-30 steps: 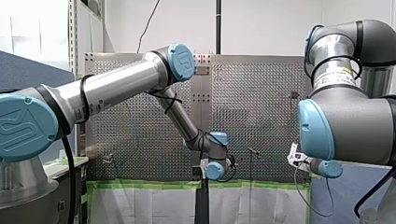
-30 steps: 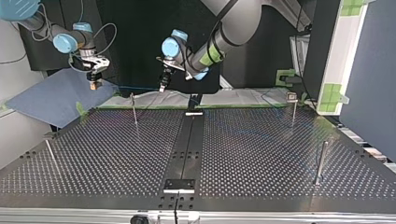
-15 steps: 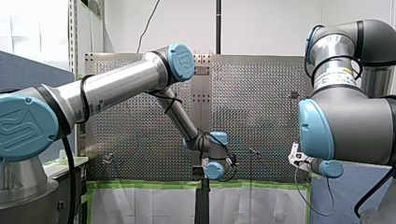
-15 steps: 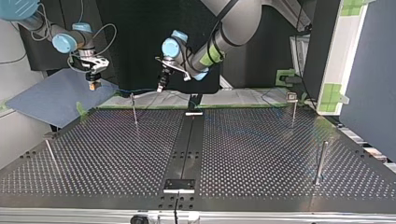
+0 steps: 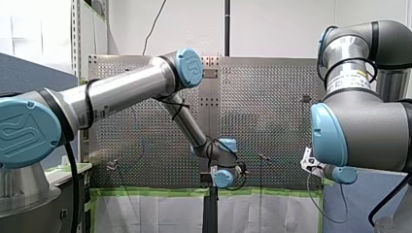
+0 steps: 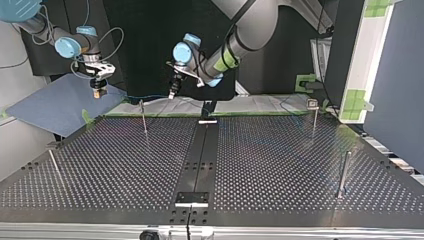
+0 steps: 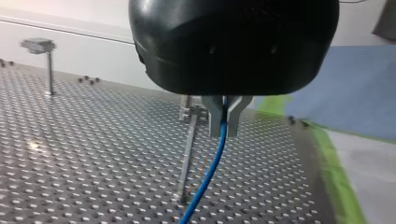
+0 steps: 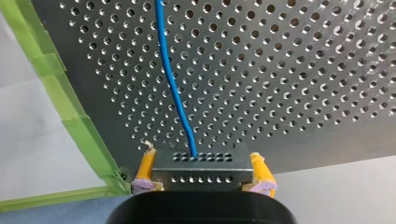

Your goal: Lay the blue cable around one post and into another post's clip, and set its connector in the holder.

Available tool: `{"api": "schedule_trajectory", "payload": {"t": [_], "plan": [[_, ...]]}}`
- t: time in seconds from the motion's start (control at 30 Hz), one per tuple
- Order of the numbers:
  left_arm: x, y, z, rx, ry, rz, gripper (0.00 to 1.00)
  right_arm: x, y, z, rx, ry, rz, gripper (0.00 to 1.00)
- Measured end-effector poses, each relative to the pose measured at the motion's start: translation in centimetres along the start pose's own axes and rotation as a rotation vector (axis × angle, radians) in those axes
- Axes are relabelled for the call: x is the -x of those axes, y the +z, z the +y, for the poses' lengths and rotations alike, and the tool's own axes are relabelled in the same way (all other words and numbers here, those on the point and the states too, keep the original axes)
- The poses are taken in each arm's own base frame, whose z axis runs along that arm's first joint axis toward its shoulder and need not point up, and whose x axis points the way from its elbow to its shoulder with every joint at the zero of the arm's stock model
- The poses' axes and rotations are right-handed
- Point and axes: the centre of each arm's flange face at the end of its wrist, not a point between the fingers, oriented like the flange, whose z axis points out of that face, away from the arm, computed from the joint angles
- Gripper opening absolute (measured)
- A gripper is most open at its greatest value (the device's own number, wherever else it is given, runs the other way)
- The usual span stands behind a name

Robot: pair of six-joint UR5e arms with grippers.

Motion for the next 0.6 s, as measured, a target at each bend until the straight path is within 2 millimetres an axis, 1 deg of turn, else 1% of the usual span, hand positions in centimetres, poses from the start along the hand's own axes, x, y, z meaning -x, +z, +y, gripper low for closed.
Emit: {"api": "schedule_trajectory", "payload": {"t": [0.13,0.37,0.6], "plan": [[-0.2,0.6,-0.2,-0.001,-0.010,0.001,0.00,-0.1,0.1,0.0,-0.001,0.001,0.003,0.00],[0.9,2.1,-0.2,0.001,-0.028,-0.015,0.00,-0.1,0.1,0.0,-0.005,0.000,0.005,0.00],[1.3,2.7,0.6,0.016,-0.027,-0.011,0.00,-0.1,0.1,0.0,-0.003,0.001,0.006,0.00]]}}
